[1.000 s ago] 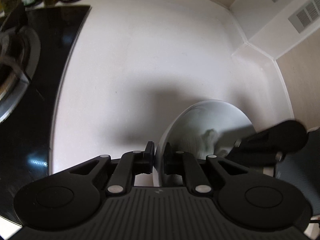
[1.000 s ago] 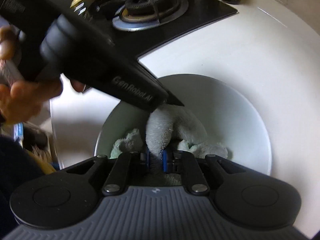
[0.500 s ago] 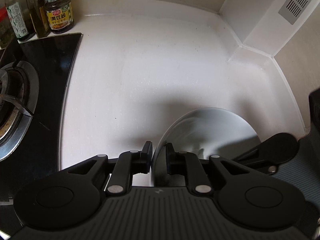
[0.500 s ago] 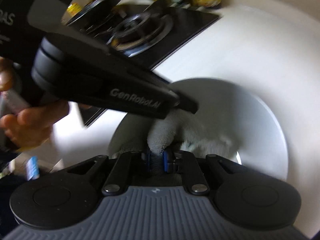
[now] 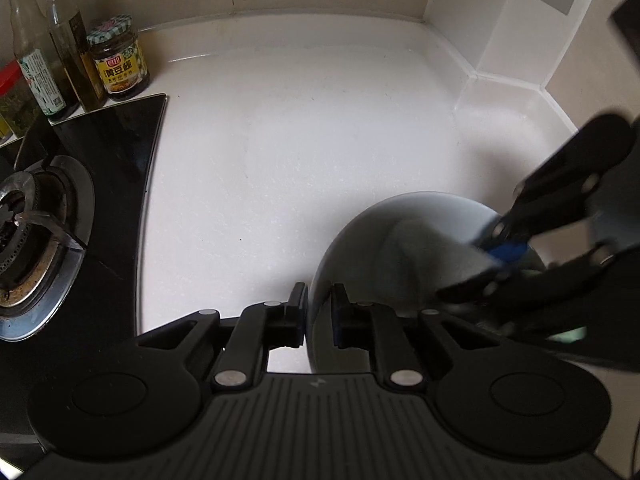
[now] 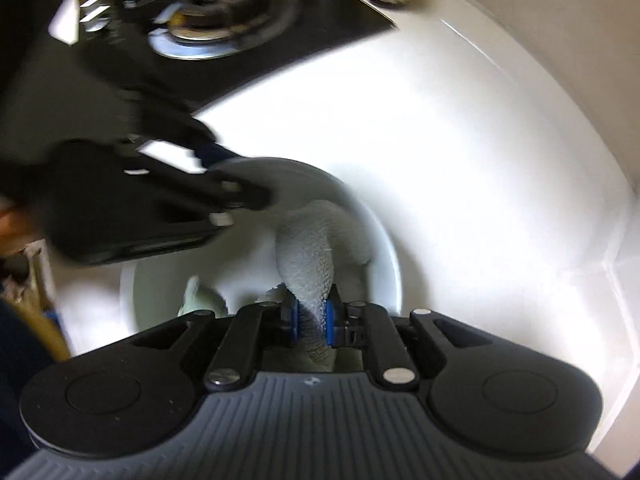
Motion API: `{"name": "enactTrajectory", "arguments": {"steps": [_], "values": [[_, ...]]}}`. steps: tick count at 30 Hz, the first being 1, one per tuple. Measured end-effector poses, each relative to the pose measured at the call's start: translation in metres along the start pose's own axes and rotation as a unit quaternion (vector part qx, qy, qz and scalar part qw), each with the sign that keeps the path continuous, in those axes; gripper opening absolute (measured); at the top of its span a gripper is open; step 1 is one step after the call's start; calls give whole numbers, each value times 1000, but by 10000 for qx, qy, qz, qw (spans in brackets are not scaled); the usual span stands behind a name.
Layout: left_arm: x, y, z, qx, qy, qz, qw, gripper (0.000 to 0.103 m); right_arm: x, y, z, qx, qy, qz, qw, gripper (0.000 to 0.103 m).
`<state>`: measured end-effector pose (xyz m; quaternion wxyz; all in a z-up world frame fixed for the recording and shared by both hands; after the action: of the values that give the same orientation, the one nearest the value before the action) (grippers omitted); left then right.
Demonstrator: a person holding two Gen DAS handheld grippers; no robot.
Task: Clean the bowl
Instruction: 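Lift the cloth out of the bowl with the right gripper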
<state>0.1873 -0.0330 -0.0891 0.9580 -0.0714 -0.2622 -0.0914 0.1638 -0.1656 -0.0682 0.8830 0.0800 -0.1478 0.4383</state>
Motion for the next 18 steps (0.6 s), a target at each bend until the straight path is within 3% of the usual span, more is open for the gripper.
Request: {"name": "enactTrajectory", "arguments": {"steps": [2, 7, 9, 12, 15, 18], "values": [[-1, 0, 1, 17, -19, 35, 10000, 15, -3, 1, -8, 41, 70, -96, 9999, 10], [-1, -3, 0, 26, -32, 91, 9999, 19, -30, 2, 23, 891, 83, -732, 9933, 11], [-1, -5, 0, 50, -36, 84, 9999, 20, -41, 1, 37, 1241, 60, -997, 9872, 11], [-2, -6, 0, 84, -46, 89, 9999, 20, -60, -10, 71, 1860, -369, -1505, 9702, 11], [-2, -4, 1, 57, -11, 185, 9998, 19, -87, -18, 112, 1893, -910, -1780, 9614, 10], [-3, -3, 2, 44, 38, 246, 9997, 16, -104, -29, 155, 1329, -1711, -2263, 9497, 10]]}}
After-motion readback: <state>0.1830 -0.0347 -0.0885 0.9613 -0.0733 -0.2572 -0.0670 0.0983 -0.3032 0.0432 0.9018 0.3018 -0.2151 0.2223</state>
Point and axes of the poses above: each gripper's, at about its wrist camera, not at the fingertips, and z roughly against the way its jaws point, y to its left, x to its top, the point moved 3 cm from there along -z, roughly the way its jaws point, and after that the axes turned 3 degrees about -y, right-handed, at the moved point
